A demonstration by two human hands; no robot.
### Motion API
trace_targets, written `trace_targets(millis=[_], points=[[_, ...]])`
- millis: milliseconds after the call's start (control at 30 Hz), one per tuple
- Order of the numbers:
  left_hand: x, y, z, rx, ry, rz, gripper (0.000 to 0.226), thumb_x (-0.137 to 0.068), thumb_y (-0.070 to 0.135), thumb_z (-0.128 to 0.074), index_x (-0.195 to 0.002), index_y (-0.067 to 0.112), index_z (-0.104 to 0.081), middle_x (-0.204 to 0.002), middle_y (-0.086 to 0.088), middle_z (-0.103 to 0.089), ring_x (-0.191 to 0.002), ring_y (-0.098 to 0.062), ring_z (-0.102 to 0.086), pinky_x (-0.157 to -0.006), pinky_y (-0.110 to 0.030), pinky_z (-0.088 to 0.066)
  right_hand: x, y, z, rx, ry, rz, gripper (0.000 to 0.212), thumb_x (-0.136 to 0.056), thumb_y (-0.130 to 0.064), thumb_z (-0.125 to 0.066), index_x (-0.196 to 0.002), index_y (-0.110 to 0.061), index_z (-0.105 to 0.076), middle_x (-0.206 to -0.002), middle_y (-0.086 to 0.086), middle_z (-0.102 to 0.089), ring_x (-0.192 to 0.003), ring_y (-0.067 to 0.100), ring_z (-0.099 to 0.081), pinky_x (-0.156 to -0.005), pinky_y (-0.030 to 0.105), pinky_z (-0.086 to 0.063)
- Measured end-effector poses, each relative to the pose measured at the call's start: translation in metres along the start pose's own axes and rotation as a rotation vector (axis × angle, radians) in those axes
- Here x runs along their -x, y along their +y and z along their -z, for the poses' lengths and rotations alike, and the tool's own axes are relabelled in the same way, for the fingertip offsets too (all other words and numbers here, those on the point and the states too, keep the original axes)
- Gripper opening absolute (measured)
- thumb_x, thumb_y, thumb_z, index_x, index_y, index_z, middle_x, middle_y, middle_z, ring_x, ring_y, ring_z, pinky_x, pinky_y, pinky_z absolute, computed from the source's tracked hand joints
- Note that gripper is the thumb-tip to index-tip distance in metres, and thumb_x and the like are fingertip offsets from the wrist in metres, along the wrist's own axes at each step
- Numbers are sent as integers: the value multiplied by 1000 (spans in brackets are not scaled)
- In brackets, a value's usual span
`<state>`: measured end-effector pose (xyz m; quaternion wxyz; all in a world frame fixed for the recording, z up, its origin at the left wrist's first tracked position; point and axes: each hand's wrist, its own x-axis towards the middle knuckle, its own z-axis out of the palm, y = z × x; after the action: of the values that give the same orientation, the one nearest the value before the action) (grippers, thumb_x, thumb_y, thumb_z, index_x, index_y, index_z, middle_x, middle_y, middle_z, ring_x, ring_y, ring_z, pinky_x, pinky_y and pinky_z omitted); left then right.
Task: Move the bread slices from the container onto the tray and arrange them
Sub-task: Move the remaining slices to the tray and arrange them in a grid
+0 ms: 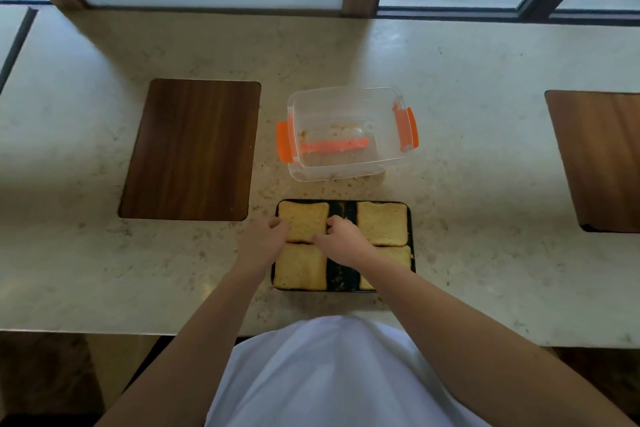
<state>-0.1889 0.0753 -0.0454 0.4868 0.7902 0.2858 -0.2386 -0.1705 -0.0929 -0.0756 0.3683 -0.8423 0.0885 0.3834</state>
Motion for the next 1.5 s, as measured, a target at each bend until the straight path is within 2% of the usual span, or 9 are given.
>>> trace_targets(millis=[133,333,567,600,667,833,967,1133,1500], points=[[1,4,-6,5,-11,13,21,-88,27,-54,-68,32,-51,-70,4,-45,-67,-15,-48,-79,-39,-43,1,5,2,-42,33,1,50,-88,-38,-59,-129,-11,-50,-105,8,-63,-80,16,-59,-53,26,-40],[1,11,-17,-63,-47,49,28,-95,35,-55,-117,22,-66,-104,7,-59,-106,-22,-61,-97,-44,-50,3,18,11,36,99,9,53,-85,-46,-60,-126,-13,-53,-97,-5,-54,-80,10,-58,-57,28,-50],[5,5,-13,-10,-69,-10,20,-93,31,-55,-101,20,-70,-95,14,-46,-86,-29,-60,-92,-43,-49,13,25,15,-9,127,17,48,-89,-42,-62,-125,-12,-53,-91,-6,-51,-72,3,-48,-61,25,-48],[6,0,-8,-30,-48,-1,32,-93,29,-55,-111,9,-71,-121,-30,-47,-91,-35,-62,-94,-45,-49,19,26,15,-21,140,35,46,-90,-41,-62,-125,-12,-54,-94,-5,-53,-72,3,-48,-61,24,-47],[11,-10,1,-44,-32,37,45,-95,29,-53,-128,0,-62,-117,-24,-65,-109,-35,-62,-99,-47,-49,32,30,12,-46,139,62,46,-92,-37,-61,-129,-13,-53,-106,-2,-57,-76,4,-50,-61,21,-46],[26,-33,8,-20,-68,53,21,-86,35,-52,-73,19,-56,-75,-10,-54,-75,-23,-54,-74,-37,-42,60,34,-3,-96,-15,41,59,-95,-34,-58,-147,-12,-41,-121,1,-60,-93,10,-55,-72,26,-48],[33,-40,6,-28,-45,49,23,-89,34,-53,-80,15,-63,-80,-9,-58,-79,-23,-57,-77,-40,-47,64,30,-14,-97,-73,9,51,-96,-34,-57,-141,-14,-46,-94,-6,-61,-79,7,-57,-83,36,-55],[36,-35,0,-33,-39,25,12,-92,28,-52,-95,23,-63,-87,-1,-65,-89,-21,-62,-89,-47,-53,66,29,-14,-94,-94,-14,44,-95,-33,-59,-133,-13,-50,-114,10,-68,-102,22,-65,-90,44,-54],[35,-29,-16,-37,-97,-12,23,-93,28,-54,-71,34,-56,-87,-8,-58,-82,-22,-58,-82,-43,-53,69,40,1,-100,-43,-50,47,-94,-36,-59,-134,-14,-51,-114,4,-68,-88,14,-61,-87,38,-53]])
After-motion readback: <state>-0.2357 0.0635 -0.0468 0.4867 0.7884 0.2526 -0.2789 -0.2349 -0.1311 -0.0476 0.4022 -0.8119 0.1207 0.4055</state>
